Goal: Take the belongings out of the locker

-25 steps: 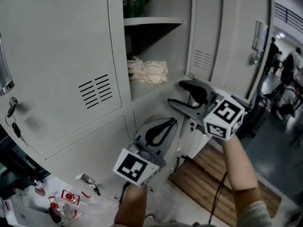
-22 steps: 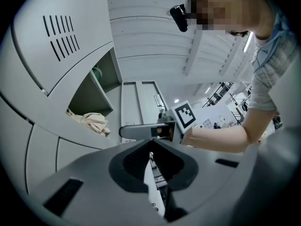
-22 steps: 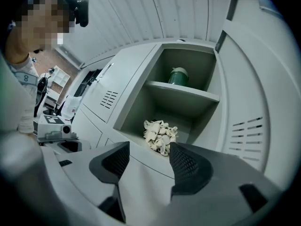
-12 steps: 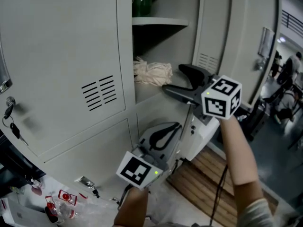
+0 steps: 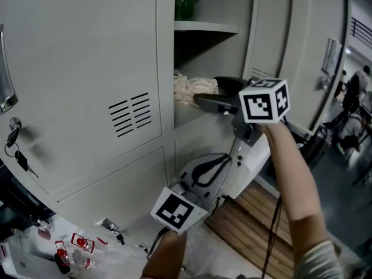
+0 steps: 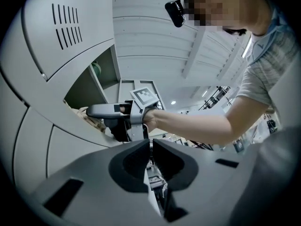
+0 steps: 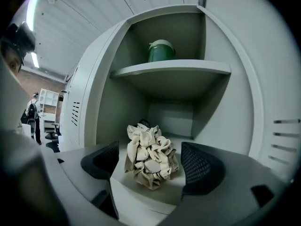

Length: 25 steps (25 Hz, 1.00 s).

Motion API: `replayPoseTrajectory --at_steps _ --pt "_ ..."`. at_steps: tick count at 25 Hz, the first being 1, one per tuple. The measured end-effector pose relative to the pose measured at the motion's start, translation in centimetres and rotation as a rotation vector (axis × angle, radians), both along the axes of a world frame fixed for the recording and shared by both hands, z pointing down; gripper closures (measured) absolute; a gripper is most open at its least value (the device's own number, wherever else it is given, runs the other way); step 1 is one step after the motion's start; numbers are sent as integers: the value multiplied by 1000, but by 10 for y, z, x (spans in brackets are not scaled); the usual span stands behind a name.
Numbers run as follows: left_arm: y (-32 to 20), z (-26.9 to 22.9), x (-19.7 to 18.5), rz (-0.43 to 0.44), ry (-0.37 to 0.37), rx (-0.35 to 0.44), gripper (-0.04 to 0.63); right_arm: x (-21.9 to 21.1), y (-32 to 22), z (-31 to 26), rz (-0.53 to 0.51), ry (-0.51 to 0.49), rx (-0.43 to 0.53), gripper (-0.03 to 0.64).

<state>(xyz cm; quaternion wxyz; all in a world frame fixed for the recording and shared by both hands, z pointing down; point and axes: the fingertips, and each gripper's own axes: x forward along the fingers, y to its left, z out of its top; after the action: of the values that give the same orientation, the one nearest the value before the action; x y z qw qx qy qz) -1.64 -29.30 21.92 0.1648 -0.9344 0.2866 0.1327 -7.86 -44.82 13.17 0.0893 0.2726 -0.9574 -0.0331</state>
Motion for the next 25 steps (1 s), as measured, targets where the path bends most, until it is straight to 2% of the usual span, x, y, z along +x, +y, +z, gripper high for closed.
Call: replayPoseTrajectory --at_steps 3,7,13,15,17,18,25 --pt "-1 2 0 6 -6 0 591 -6 -4 6 20 75 -23 230" --pt "-1 3 -3 10 0 -1 591 -13 -14 3 55 153 12 230" --pt "-4 1 -10 15 8 -1 591 -22 -21 24 42 327 22 232" --pt "-4 0 -12 15 17 -3 591 -24 -23 25 53 352 55 233" --pt "-5 -1 -13 19 23 -4 591 -23 -24 25 63 369 97 315" --pt "-5 -1 -13 22 23 -4 591 -23 -24 25 65 374 112 327" --pt "-5 2 -7 39 15 -1 591 -22 -25 24 92 383 168 360"
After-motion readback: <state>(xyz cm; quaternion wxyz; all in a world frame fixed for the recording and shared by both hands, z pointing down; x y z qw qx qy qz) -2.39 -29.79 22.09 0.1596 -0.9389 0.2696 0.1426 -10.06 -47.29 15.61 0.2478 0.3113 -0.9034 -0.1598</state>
